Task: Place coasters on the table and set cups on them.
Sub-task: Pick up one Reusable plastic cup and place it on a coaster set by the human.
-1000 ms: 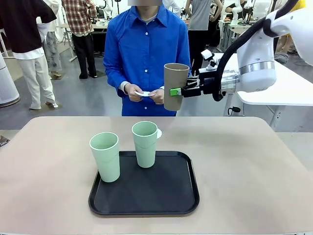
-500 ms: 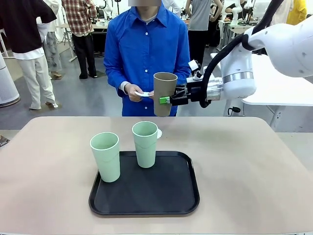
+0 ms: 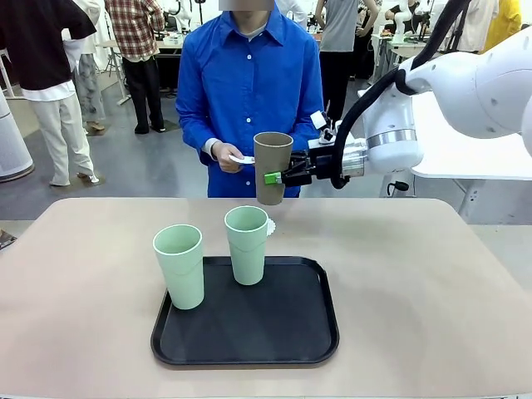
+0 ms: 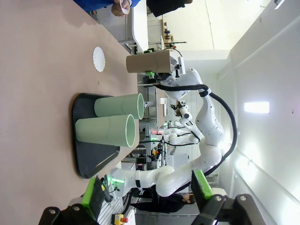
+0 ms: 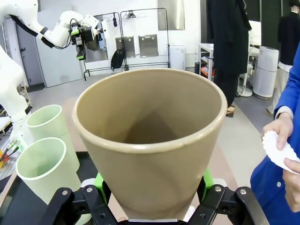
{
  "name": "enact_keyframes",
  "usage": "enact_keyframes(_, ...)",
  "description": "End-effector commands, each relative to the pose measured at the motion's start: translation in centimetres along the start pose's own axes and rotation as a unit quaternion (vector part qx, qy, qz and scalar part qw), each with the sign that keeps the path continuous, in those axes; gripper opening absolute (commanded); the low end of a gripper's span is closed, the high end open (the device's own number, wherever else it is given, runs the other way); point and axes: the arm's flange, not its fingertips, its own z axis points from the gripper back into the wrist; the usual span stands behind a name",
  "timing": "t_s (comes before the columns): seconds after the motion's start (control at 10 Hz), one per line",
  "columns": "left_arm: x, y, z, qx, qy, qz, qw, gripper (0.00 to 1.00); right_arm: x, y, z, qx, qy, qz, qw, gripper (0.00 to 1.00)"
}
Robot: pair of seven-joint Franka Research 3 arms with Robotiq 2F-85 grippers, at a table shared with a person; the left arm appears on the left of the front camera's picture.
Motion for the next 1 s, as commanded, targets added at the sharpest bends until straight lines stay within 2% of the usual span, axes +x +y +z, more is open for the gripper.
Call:
enact_keyframes(0.0, 0.0, 0.0, 0.2, -0.008, -0.004, -0.008, 1.000, 1.00, 0.2, 0.1, 0.2, -0.001, 0.000, 0.000, 1.000, 0.85)
enact_keyframes(0.4, 0.0, 0.0, 0.2, -0.008, -0.004, -0.008, 1.000, 1.00, 0.0, -0.1, 0.2, -0.002, 0.000, 0.000, 1.000, 0.85)
enact_keyframes(0.7, 0.0, 0.0, 0.2, -0.008, -0.004, -0.008, 1.000, 1.00, -2.7, -1.8, -2.9, -0.004, 0.022, -0.005, 1.000, 0.85)
enact_keyframes(0.9, 0.0, 0.0, 0.2, -0.008, -0.004, -0.008, 1.000, 1.00, -3.9, -2.6, -3.7, 0.004, 0.015, -0.011, 1.000, 0.85)
